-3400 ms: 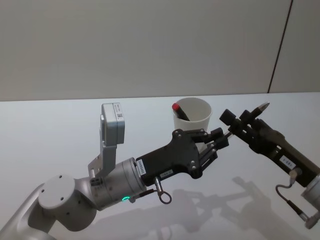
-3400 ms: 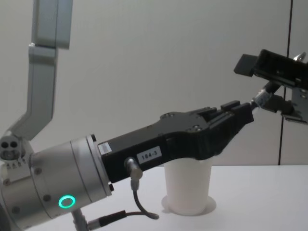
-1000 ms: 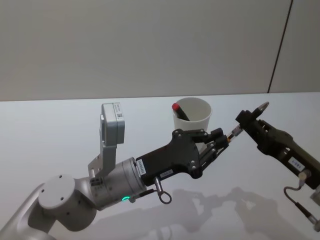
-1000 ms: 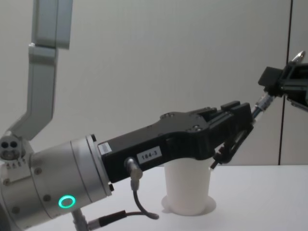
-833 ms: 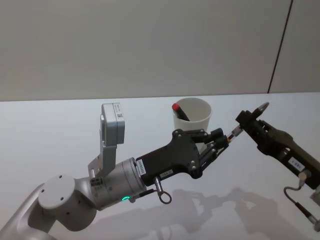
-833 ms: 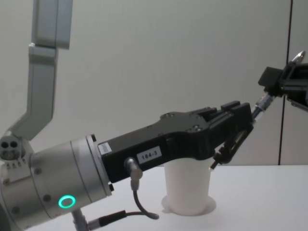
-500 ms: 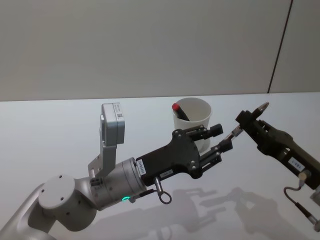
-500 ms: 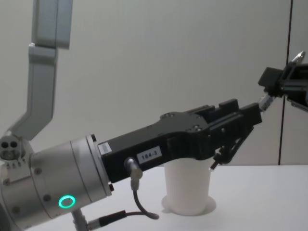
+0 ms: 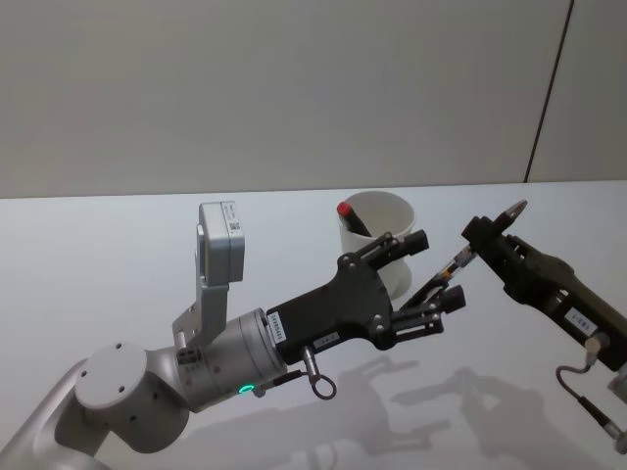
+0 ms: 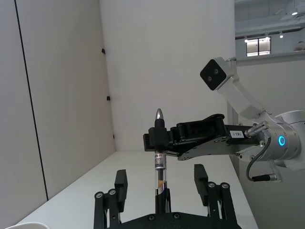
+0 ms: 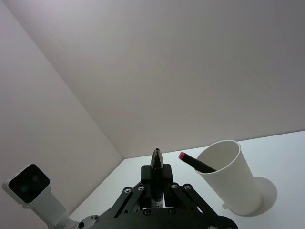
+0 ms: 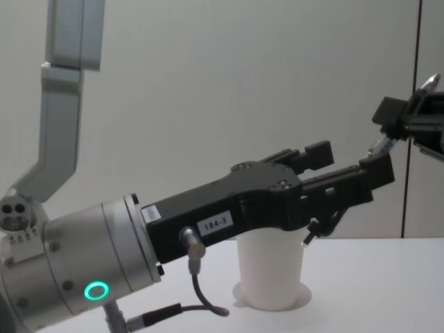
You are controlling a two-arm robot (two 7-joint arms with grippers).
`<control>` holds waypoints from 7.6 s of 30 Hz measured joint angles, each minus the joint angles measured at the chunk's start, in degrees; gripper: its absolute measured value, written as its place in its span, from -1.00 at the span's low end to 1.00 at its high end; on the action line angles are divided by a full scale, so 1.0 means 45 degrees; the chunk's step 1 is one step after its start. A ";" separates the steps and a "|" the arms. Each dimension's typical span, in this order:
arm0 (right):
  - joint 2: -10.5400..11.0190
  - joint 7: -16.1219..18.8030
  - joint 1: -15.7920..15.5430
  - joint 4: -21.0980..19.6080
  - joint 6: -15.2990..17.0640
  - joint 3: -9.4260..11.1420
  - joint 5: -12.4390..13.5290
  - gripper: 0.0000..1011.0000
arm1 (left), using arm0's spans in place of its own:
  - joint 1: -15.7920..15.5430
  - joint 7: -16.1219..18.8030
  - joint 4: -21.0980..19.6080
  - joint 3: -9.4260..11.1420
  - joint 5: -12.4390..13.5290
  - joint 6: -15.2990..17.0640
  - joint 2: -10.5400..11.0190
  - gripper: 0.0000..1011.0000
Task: Place the pen into the pen holder.
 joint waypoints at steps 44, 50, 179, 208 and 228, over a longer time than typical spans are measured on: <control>-0.0145 -0.1013 0.0970 0.0442 -0.2454 0.0328 -0.2809 -0.74 | 0.0000 -0.0001 0.0000 0.0001 0.0000 0.0000 0.0000 0.98; -0.0524 -0.1026 0.1479 0.0522 -0.2648 0.0149 -0.4048 -0.74 | 0.0000 0.0000 0.0000 0.0001 0.0000 0.0000 0.0000 0.98; -0.3125 -0.1982 0.4511 0.4179 -0.0214 -0.0398 -0.8410 0.98 | 0.0000 0.0001 0.0000 0.0001 0.0000 0.0000 0.0000 0.98; -0.2016 -0.2464 0.2006 0.3193 -0.1256 -0.0105 -0.9513 0.98 | 0.0002 0.2823 -0.0441 0.0218 0.1041 0.0455 0.0342 0.98; -0.1918 -0.2489 0.1757 0.3110 -0.1367 -0.0091 -0.9651 0.98 | 0.0006 0.6150 -0.0966 0.0469 0.2262 0.0997 0.0749 0.98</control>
